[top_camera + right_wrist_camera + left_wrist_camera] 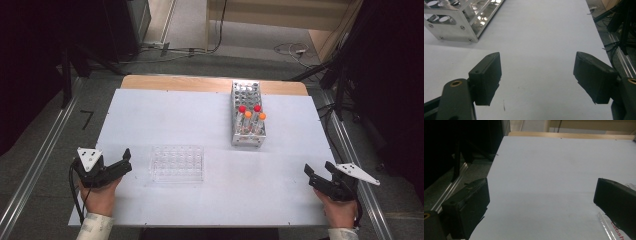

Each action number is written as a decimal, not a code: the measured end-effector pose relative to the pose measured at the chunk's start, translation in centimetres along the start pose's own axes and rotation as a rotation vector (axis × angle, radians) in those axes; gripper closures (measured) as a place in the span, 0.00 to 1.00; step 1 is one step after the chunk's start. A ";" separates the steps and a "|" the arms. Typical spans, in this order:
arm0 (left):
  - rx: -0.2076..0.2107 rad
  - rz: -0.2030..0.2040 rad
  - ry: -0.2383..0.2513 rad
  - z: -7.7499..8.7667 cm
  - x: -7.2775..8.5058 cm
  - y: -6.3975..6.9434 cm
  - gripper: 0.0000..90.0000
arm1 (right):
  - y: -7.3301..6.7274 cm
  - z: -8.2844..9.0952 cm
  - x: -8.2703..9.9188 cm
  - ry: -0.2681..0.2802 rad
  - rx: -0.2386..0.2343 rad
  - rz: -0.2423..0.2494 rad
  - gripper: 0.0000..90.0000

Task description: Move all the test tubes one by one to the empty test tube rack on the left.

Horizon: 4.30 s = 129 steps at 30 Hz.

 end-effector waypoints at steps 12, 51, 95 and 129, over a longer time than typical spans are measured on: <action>0.006 -0.010 -0.010 -0.1 0.1 0.3 0.01 | -1.4 -0.5 -0.3 -0.012 -0.033 0.024 0.23; 0.044 0.010 -0.013 0.1 0.1 1.4 0.02 | -10.3 -5.7 -2.5 -0.027 -0.190 0.093 0.26; 0.039 0.008 -0.003 0.2 0.1 1.2 0.02 | -16.2 -11.0 -4.0 0.007 -0.192 0.168 0.78; 0.051 0.008 -0.014 0.3 0.1 1.3 0.02 | -18.0 -6.5 -8.2 0.127 -0.256 0.170 0.82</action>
Point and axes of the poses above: each handheld gripper's, and its own axes: z roughly backward along the jaws, x roughly out of its underside, y roughly to its right, the point moved 9 cm from there along -z, roughly forward along the jaws, and after that the axes turned 14 degrees about -z, right-handed, at the moved point
